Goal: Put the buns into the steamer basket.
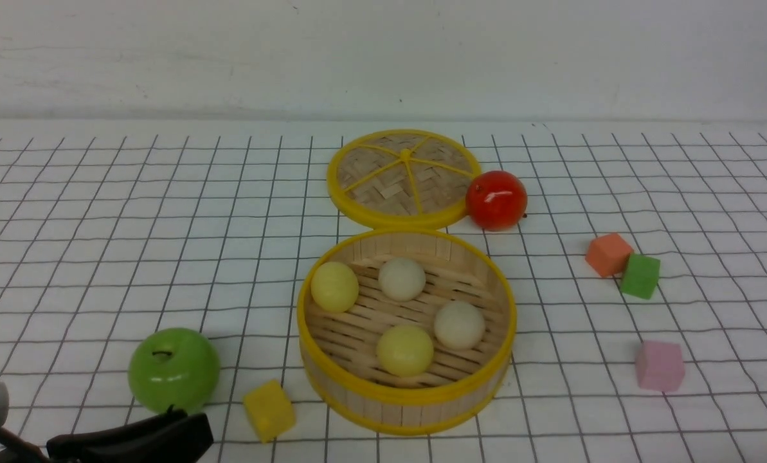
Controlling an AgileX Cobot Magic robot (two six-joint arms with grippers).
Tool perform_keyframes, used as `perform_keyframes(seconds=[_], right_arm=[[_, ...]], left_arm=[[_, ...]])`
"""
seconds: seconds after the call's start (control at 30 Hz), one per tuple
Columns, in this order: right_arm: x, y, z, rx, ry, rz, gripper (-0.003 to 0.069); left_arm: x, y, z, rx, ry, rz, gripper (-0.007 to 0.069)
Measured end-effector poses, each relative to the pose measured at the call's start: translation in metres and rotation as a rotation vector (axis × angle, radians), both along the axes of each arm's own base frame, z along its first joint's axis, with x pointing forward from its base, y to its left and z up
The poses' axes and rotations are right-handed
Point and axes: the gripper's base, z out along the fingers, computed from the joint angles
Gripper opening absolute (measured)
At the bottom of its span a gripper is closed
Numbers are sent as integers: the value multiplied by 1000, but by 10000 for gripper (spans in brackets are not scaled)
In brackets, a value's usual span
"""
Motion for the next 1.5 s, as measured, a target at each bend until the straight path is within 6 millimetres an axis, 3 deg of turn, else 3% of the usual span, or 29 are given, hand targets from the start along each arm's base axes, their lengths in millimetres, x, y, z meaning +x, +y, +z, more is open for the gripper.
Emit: perform_keyframes(seconds=[0.33,1.23,1.5], right_arm=[[0,0,0,111,16,-35,-10],[0,0,-1,114,18,-36,12],[0,0,-1,119,19,-36,22]], left_arm=[[0,0,-1,5,8,-4,183],[0,0,1,40,-39,-8,211],[-6,21,14,105,-207,93,211]])
